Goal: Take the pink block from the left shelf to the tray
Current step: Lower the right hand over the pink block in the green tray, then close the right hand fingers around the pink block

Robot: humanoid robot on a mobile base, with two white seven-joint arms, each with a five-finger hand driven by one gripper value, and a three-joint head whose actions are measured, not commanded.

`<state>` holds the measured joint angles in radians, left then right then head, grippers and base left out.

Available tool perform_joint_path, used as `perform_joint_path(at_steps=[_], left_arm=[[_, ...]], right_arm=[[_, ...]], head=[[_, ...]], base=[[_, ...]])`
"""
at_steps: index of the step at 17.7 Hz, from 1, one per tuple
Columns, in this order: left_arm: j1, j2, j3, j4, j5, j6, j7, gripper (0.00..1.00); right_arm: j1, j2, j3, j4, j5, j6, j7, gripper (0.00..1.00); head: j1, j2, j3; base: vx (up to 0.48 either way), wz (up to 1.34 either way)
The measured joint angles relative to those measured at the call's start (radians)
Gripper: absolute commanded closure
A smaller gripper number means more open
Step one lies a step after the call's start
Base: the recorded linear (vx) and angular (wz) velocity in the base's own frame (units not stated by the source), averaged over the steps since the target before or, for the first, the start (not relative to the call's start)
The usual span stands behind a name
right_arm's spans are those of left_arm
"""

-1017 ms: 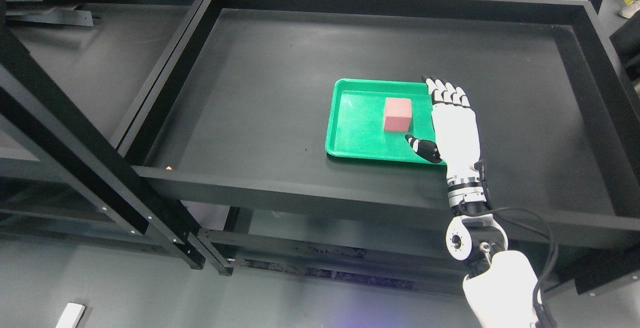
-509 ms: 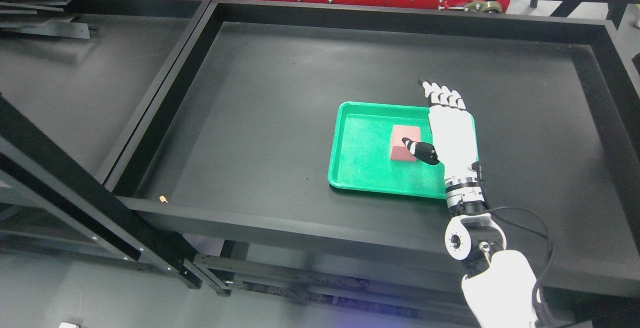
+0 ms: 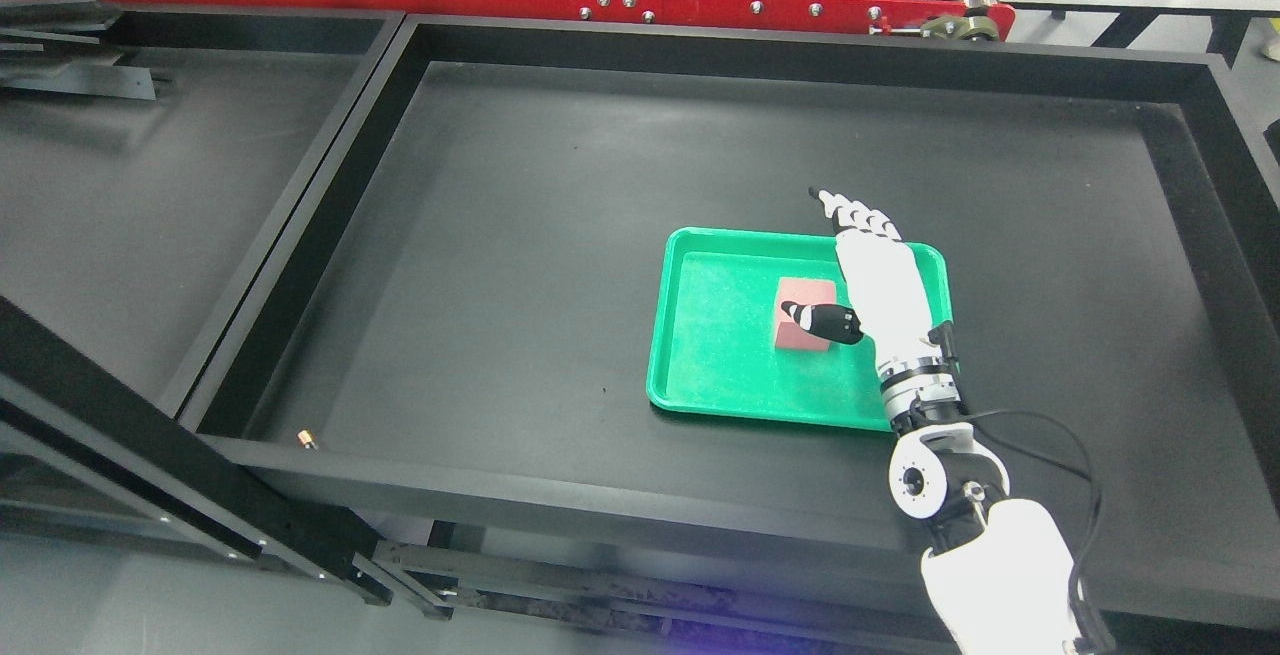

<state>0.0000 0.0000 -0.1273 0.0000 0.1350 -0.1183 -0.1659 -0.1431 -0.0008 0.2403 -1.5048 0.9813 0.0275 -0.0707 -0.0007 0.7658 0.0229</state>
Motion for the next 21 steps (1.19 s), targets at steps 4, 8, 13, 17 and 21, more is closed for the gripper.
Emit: perform_joint_path(at_steps=[4, 8, 13, 17, 21], left_arm=[[0.0, 0.0, 0.0, 0.0, 0.0, 0.0, 0.0, 0.0], [0.0, 0.0, 0.0, 0.0, 0.0, 0.0, 0.0, 0.0], [0.0, 0.0, 0.0, 0.0, 0.0, 0.0, 0.0, 0.0], [0.0, 0.0, 0.0, 0.0, 0.0, 0.0, 0.0, 0.0], [0.0, 0.0, 0.0, 0.0, 0.0, 0.0, 0.0, 0.0]], right_arm=[[0.001, 0.0, 0.006, 0.012, 0.007, -0.001, 0.059, 0.01], [0.003, 0.0, 0.02, 0.026, 0.01, -0.003, 0.098, 0.01], [0.004, -0.009, 0.045, 0.045, 0.013, -0.001, 0.131, 0.01], [0.002, -0.022, 0.068, 0.061, 0.013, 0.0, 0.161, 0.01], [0.0, -0.031, 0.085, 0.077, 0.014, 0.001, 0.169, 0.01]], head=[[0.0, 0.0, 0.0], [0.0, 0.0, 0.0], [0.0, 0.0, 0.0], [0.0, 0.0, 0.0], [0.0, 0.0, 0.0]], base=[[0.048, -0.05], [0.032, -0.03], [0.022, -0.03], [0.018, -0.02], [0.026, -0.04]])
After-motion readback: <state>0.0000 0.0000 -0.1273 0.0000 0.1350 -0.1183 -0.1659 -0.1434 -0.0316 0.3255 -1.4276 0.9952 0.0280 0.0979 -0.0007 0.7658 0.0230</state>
